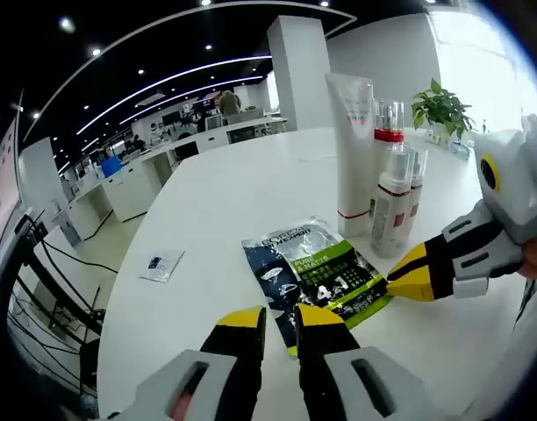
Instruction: Arrange the skincare products in the storage area until every visible bottle or jar stands upright without overlapping.
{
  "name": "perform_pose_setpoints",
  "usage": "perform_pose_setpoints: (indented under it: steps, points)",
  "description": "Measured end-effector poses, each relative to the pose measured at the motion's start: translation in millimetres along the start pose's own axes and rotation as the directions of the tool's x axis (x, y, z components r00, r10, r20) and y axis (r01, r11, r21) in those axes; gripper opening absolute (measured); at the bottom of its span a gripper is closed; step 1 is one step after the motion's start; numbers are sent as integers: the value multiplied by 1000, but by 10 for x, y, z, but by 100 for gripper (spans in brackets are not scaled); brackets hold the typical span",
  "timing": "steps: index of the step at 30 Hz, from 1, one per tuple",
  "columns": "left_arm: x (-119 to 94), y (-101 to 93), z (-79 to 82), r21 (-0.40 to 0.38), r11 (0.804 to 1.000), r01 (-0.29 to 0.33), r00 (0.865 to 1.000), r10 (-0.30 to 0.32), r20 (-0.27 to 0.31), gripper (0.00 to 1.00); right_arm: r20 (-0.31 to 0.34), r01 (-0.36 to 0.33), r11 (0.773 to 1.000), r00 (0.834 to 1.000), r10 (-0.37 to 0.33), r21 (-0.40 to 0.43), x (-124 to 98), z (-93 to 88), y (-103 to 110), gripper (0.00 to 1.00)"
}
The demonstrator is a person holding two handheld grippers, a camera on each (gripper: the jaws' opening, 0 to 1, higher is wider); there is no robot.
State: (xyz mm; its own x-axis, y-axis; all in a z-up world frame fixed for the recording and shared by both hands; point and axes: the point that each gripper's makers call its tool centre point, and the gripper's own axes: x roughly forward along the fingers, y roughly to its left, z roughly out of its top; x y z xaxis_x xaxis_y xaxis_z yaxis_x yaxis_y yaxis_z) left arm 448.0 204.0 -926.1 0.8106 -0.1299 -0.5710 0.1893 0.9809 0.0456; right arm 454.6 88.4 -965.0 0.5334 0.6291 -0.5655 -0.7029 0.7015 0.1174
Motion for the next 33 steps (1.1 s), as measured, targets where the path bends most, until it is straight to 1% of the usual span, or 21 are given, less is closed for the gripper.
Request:
perform_pose_setpoints:
  steps: [1, 4, 6, 9, 10, 13, 15, 17, 18, 19, 20, 21, 22, 24, 25, 27, 28, 30, 31, 32, 33]
  points:
    - [-35, 47, 32, -21, 1000, -6, 1000, 6, 10, 15, 2, -11, 999, 1000, 10, 31, -18, 10, 4, 6]
    - [-152, 294, 87, -87, 996, -36, 999, 38, 21, 15, -32, -21, 999, 999, 23, 48, -27, -41, -16, 6]
    - [-203, 428, 96, -125, 990, -58, 998, 61, 21, 17, -30, -26, 998, 999, 28, 63, -30, -42, -27, 6]
    - [-285, 658, 72, -152, 984, -94, 995, 97, 15, 21, -23, -50, 994, 998, 52, 96, -63, -12, 1, 7]
    - [-291, 678, 66, -151, 984, -98, 995, 101, 13, 22, -15, -63, 992, 998, 65, 113, -81, 9, 21, 8]
    - [-340, 809, -40, -156, 980, -127, 992, 125, -22, 28, -2, -83, 989, 996, 84, 126, -123, 45, 56, 9]
    - [-373, 864, -132, -174, 973, -150, 988, 142, -55, 29, -1, -83, 990, 996, 84, 117, -133, 47, 60, 9]
    - [-413, 920, -255, -149, 972, -184, 979, 167, -116, 28, -8, -46, 996, 999, 47, 75, -139, 31, -14, 9]
    - [-421, 933, -314, -118, 976, -183, 976, 167, -139, 29, -6, -39, 998, 999, 39, 55, -137, 34, -36, 9]
    - [-426, 922, -351, -93, 982, -166, 976, 150, -156, 29, -6, -41, 998, 999, 42, 54, -135, 32, -39, 9]
    - [-422, 889, -377, -66, 990, -127, 980, 115, -164, 31, -7, -48, 997, 999, 48, 68, -135, 35, -52, 9]
    - [-428, 871, -401, -59, 993, -105, 980, 94, -174, 32, -7, -53, 995, 999, 53, 84, -139, 39, -58, 9]
    - [-440, 835, -424, -54, 996, -65, 981, 54, -185, 35, -3, -49, 995, 999, 50, 89, -149, 52, -73, 9]
    - [-470, 796, -462, -90, 996, -18, 979, 0, -202, 39, 3, -44, 996, 999, 43, 75, -157, 67, -84, 9]
    - [-494, 785, -482, -81, 997, 11, 977, -28, -209, 42, 4, -44, 997, 999, 44, 63, -163, 69, -83, 9]
    - [-506, 780, -462, -26, 998, 53, 982, -56, -178, 44, 1, -52, 996, 999, 52, 67, -166, 60, -75, 9]
    - [-520, 763, -505, -12, 997, 79, 978, -80, -190, 45, -1, -55, 996, 998, 55, 71, -167, 53, -71, 9]
    - [-550, 688, -628, -20, 989, 145, 956, -145, -254, 48, -4, -56, 996, 998, 57, 73, -169, 45, -69, 9]
    - [-554, 673, -703, -6, 986, 166, 945, -161, -284, 51, -5, -57, 996, 998, 58, 71, -169, 43, -66, 9]
    - [-552, 668, -744, 23, 983, 182, 940, -168, -296, 53, -5, -59, 996, 998, 59, 73, -170, 43, -65, 9]
    - [-571, 645, -821, 40, 978, 205, 926, -181, -330, 53, -4, -58, 995, 998, 59, 76, -171, 48, -66, 9]
